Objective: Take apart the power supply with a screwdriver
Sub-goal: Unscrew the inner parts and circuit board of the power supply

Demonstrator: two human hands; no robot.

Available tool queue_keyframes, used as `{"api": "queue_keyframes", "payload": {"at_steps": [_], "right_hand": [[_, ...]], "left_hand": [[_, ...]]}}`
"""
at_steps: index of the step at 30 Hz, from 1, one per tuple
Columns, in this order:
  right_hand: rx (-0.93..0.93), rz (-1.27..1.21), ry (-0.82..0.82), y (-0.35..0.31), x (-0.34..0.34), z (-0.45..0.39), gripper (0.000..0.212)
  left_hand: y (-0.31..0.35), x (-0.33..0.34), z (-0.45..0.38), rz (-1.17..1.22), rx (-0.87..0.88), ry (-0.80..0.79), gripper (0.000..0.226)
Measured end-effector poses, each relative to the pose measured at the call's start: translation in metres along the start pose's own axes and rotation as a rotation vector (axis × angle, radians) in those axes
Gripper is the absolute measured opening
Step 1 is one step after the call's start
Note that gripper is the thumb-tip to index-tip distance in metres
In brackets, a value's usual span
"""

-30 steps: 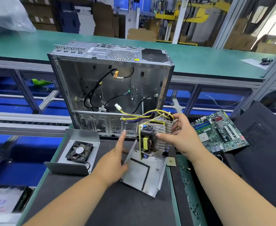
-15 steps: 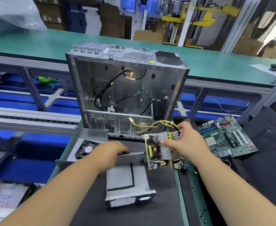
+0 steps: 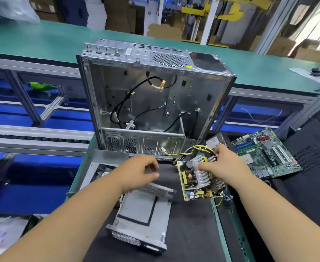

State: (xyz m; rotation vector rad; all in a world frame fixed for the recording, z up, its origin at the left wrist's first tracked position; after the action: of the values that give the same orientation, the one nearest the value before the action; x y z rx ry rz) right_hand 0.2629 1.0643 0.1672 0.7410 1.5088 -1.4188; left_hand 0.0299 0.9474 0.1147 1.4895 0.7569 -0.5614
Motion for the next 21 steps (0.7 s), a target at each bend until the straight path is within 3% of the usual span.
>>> {"api": "queue_keyframes", "payload": {"at_steps": [3, 6, 8, 10, 13, 17, 21], "right_hand": [[-0.064, -0.004, -0.029, -0.017, -0.007, 0.005, 0.091], [-0.172, -0.004, -0.058, -0.038, -0.015, 0.012, 0.078], [-0.238, 0.012, -0.079, -0.048, -0.017, 0.015, 0.075], [-0.276, 0.01, -0.097, -0.053, -0.018, 0.016, 0.075], [-0.31, -0.001, -0.102, -0.053, -0.019, 0.013, 0.079], [-0.385, 0.057, -0.142, -0.046, -0.012, 0.012, 0.092], [-0.466, 0.241, -0.199, -0.036, 0.012, 0.014, 0.099]], "left_hand": [[0.018, -0.018, -0.016, -0.008, 0.009, 0.16, 0.038], [0.032, -0.017, -0.032, -0.135, 0.043, 0.115, 0.082], [0.034, -0.015, -0.041, -0.192, 0.051, 0.087, 0.091], [0.03, -0.012, -0.049, -0.192, 0.046, 0.048, 0.068], [0.025, -0.01, -0.051, -0.267, 0.071, 0.045, 0.012], [0.009, -0.029, -0.048, -0.27, 0.049, 0.125, 0.018], [0.004, -0.036, -0.043, -0.473, 0.128, 0.087, 0.02]]}}
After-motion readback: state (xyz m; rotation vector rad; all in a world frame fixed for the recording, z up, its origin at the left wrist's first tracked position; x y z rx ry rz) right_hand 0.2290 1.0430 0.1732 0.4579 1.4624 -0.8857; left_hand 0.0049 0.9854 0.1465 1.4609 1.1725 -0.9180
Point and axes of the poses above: each hand's wrist, its own z-axis away from the middle knuckle, its own x-axis out of the palm, y = z × x, the point moved 9 cm from there along -z, towards the middle knuckle, and after that the axes turned 7 degrees about y, right-handed, at the moved point
